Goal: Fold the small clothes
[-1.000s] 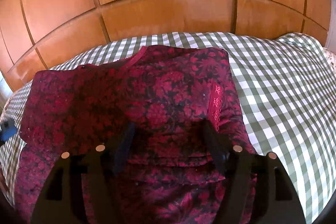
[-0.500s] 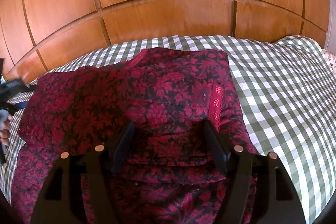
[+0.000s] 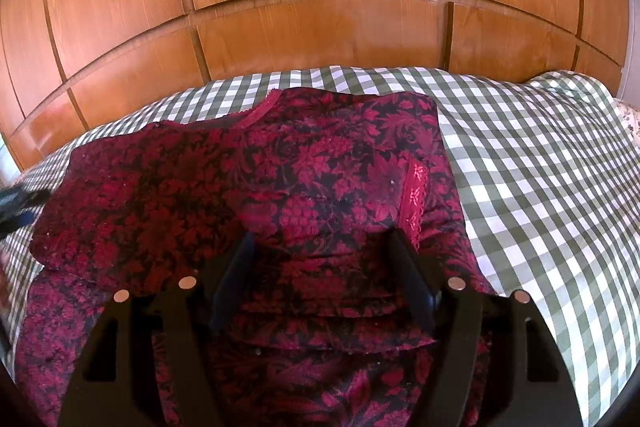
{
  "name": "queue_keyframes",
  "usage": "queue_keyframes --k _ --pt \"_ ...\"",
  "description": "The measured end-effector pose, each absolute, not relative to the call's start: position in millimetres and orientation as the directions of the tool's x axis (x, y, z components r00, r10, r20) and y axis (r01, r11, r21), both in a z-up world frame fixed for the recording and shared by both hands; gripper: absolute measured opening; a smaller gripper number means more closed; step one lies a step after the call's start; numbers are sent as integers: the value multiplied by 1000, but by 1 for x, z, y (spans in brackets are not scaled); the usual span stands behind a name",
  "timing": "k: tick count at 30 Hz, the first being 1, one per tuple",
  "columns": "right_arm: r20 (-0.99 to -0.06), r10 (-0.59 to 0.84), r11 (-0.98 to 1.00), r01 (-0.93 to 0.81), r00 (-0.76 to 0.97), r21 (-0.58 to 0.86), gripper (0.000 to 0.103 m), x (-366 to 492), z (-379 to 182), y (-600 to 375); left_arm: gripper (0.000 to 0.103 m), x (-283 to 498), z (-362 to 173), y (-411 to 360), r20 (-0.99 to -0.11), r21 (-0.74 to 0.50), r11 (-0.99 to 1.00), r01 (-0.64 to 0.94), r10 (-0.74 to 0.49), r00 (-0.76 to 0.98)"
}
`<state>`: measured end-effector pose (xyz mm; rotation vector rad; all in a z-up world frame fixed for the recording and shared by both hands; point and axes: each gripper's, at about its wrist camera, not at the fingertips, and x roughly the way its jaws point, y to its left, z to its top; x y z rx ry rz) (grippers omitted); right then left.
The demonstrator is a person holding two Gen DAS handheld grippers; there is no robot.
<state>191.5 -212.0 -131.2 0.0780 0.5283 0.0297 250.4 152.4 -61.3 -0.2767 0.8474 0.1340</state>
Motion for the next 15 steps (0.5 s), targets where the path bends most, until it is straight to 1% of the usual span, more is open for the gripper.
queue_keyframes --k 4,9,10,11,12,14,15 --pt "-503 41 998 -6 863 70 71 192 -131 -210 82 185 -62 144 -748 -199 966 -163 -42 663" --pt "-519 34 998 -4 854 59 72 189 -125 -207 82 123 -65 141 -746 -206 975 -84 -101 658" --pt "-533 45 998 -17 845 57 79 187 -121 -205 82 109 -66 141 -748 -223 973 -58 -133 650" --pt "-547 52 998 -23 835 61 99 183 -116 -204 82 101 -68 140 -747 -234 972 -41 -152 647" --pt "-560 46 998 -11 827 66 100 179 -112 -203 82 91 -68 140 -745 -240 970 -26 -167 646" --pt "-564 96 992 -33 820 121 101 166 -105 -213 82 70 -69 142 -741 -274 962 10 -218 636" --pt "-563 105 990 -30 820 141 101 156 -103 -221 80 63 -71 143 -739 -298 954 24 -246 627"
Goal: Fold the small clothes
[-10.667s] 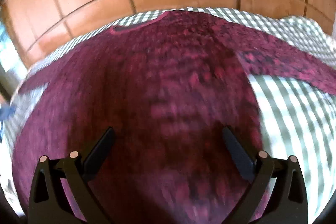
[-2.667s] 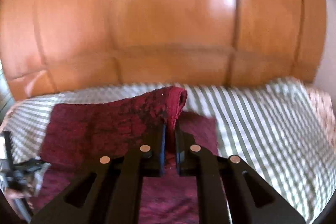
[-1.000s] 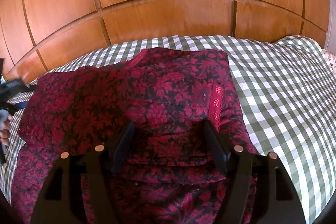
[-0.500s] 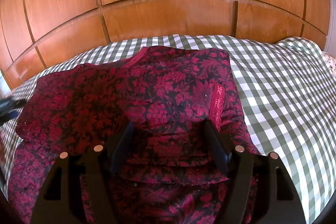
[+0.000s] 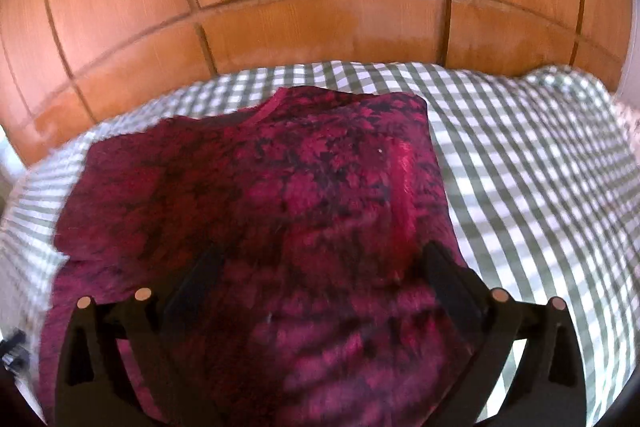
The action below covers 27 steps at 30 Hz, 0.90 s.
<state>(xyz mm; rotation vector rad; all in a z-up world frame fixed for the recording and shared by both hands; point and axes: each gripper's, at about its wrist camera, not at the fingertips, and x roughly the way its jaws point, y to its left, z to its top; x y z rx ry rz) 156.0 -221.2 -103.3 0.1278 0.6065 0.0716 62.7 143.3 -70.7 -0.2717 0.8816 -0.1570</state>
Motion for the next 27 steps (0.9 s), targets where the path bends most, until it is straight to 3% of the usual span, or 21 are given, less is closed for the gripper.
queue_keyframes --k 1,7,14,16,18,20,22,25,27 --pt "-562 108 988 -28 820 150 101 149 -103 -227 75 57 -72 143 -737 -315 948 37 -269 620" --pt "-631 183 972 -43 754 231 101 89 -132 -266 71 9 -86 138 -745 -375 920 112 -371 554" --pt "-713 318 937 -93 625 336 77 -5 -180 -276 71 -31 -100 132 -776 -415 894 168 -445 448" --pt "-731 363 923 -113 578 369 74 -29 -191 -273 70 -35 -106 133 -779 -440 882 172 -469 415" --pt "-753 377 920 -122 539 374 72 -45 -202 -268 62 -35 -112 131 -786 -456 873 173 -486 381" --pt "-774 397 911 -109 494 398 63 -51 -219 -265 47 -35 -113 127 -788 -461 867 186 -497 363" --pt "-791 406 908 -109 457 404 52 -53 -229 -261 21 -38 -111 124 -793 -444 869 219 -495 357" --pt "-772 446 892 -154 453 425 26 -56 -217 -254 17 -39 -96 127 -771 -460 852 247 -522 364" --pt "-733 495 867 -207 467 453 23 -56 -196 -250 16 -38 -83 133 -745 -489 833 258 -553 373"
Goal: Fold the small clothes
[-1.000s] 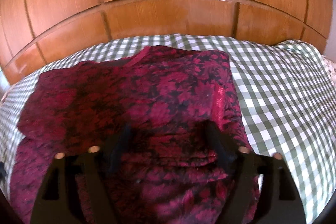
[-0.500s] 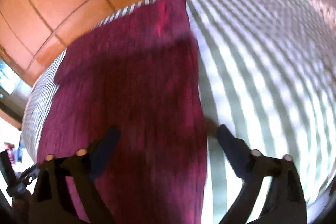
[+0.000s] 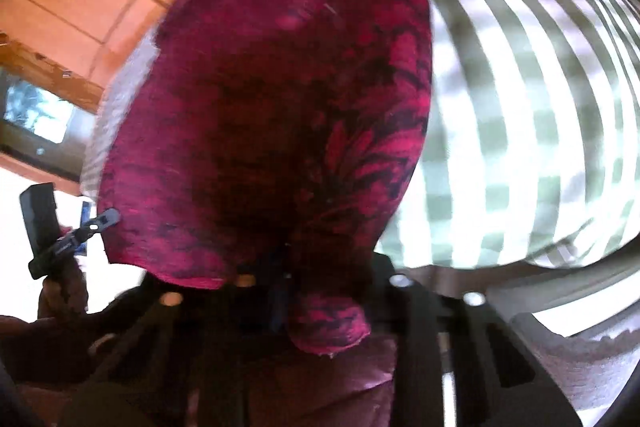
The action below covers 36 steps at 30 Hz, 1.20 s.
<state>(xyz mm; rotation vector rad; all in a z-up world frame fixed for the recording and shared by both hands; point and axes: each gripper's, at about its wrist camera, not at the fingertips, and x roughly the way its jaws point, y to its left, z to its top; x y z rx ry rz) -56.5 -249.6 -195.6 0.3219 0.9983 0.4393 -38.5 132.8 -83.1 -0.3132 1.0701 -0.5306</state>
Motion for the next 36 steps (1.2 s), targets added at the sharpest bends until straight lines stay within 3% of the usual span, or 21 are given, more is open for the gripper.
queue_keyframes --k 4,9,13,19,20,21,22,24,25,26,31,36 --pt "-581 625 773 -313 521 551 23 -55 -146 -248 16 -27 -52 148 -651 -587 763 271 -644 402" --pt "-444 670 711 -344 594 613 22 -24 -110 -252 15 10 -23 153 -511 -700 656 281 -736 444" --pt "-418 632 711 -274 653 648 22 20 -102 -264 15 57 -19 156 -468 -749 620 234 -744 476" --pt "-460 551 721 -119 697 683 22 76 -112 -289 15 128 -30 154 -515 -762 639 101 -694 503" --pt "-474 543 722 -98 693 685 24 81 -114 -295 16 143 -35 154 -532 -769 636 56 -687 494" --pt "-481 547 714 -82 685 695 25 89 -118 -298 27 148 -39 157 -536 -778 628 31 -688 488" --pt "-480 557 703 -77 677 707 31 94 -120 -301 35 156 -42 160 -527 -798 602 4 -702 480" --pt "-454 598 658 -82 661 748 52 102 -123 -305 72 162 -44 171 -487 -837 546 -37 -711 507" --pt "-423 620 630 -98 661 770 77 103 -122 -308 83 160 -43 176 -481 -838 543 -45 -699 530" --pt "-400 623 619 -112 672 777 99 103 -117 -310 84 159 -40 182 -475 -838 543 -50 -681 557" --pt "-372 562 663 -133 739 736 101 79 -104 -331 85 145 -41 209 -504 -802 595 -60 -619 603" --pt "-527 429 832 -93 733 547 96 54 -123 -322 86 112 -55 188 -556 -707 702 85 -627 546"
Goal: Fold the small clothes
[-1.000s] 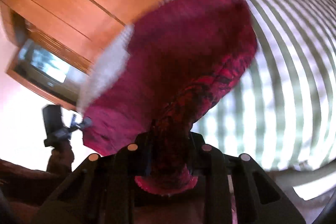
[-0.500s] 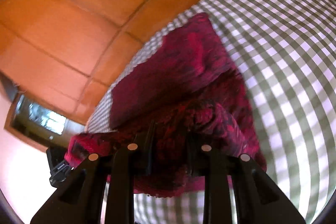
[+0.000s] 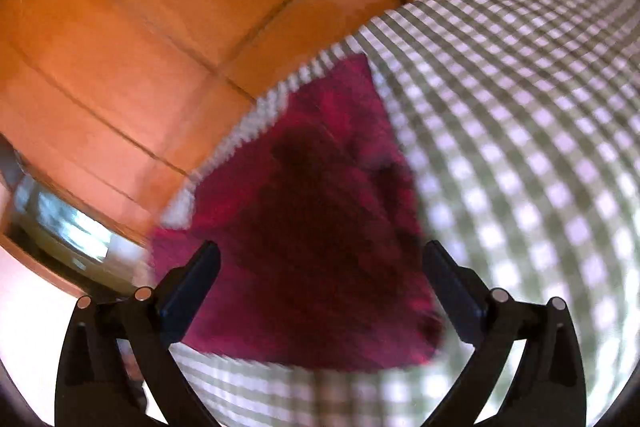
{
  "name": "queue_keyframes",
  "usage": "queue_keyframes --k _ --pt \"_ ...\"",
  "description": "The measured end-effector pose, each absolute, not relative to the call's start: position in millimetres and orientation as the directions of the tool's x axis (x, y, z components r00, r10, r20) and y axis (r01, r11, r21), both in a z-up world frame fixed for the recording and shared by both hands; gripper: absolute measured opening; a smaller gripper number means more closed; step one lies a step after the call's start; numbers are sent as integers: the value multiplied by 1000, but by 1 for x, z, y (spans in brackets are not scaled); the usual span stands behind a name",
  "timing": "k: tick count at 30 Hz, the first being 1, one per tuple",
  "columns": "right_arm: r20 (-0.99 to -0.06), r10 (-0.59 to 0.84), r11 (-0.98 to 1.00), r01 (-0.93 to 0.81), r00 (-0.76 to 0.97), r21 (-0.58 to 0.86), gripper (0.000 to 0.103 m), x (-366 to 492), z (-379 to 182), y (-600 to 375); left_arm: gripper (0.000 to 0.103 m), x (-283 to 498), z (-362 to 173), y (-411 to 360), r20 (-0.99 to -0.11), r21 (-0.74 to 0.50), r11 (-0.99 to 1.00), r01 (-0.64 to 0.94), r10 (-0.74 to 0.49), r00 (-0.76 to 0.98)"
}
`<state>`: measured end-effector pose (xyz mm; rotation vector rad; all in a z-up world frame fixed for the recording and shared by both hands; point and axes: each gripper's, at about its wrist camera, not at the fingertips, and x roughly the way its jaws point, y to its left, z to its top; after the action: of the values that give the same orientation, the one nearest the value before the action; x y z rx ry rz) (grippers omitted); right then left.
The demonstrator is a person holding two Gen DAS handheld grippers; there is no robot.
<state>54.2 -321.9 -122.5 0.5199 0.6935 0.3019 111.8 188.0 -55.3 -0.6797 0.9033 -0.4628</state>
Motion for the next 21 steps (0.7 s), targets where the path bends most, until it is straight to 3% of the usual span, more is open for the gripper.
queue_keyframes --k 3,6,7,8,11,21 --pt "-611 380 885 -80 695 459 60 58 -148 -307 86 101 -70 167 -597 -659 740 134 -623 506" --pt "-643 303 925 -56 704 375 45 54 -160 -297 51 98 -82 154 -648 -607 780 155 -598 473" --pt "-645 293 928 -47 706 370 35 53 -159 -297 39 98 -83 153 -664 -582 799 153 -575 477" --pt "-643 292 926 -40 709 376 24 50 -158 -299 36 96 -83 155 -662 -586 796 152 -579 476" --pt "-628 303 919 -46 717 392 18 37 -150 -303 26 90 -78 164 -642 -603 783 153 -591 489" --pt "-634 378 888 -71 675 454 16 -39 -154 -303 24 24 -80 184 -625 -653 741 156 -644 441"
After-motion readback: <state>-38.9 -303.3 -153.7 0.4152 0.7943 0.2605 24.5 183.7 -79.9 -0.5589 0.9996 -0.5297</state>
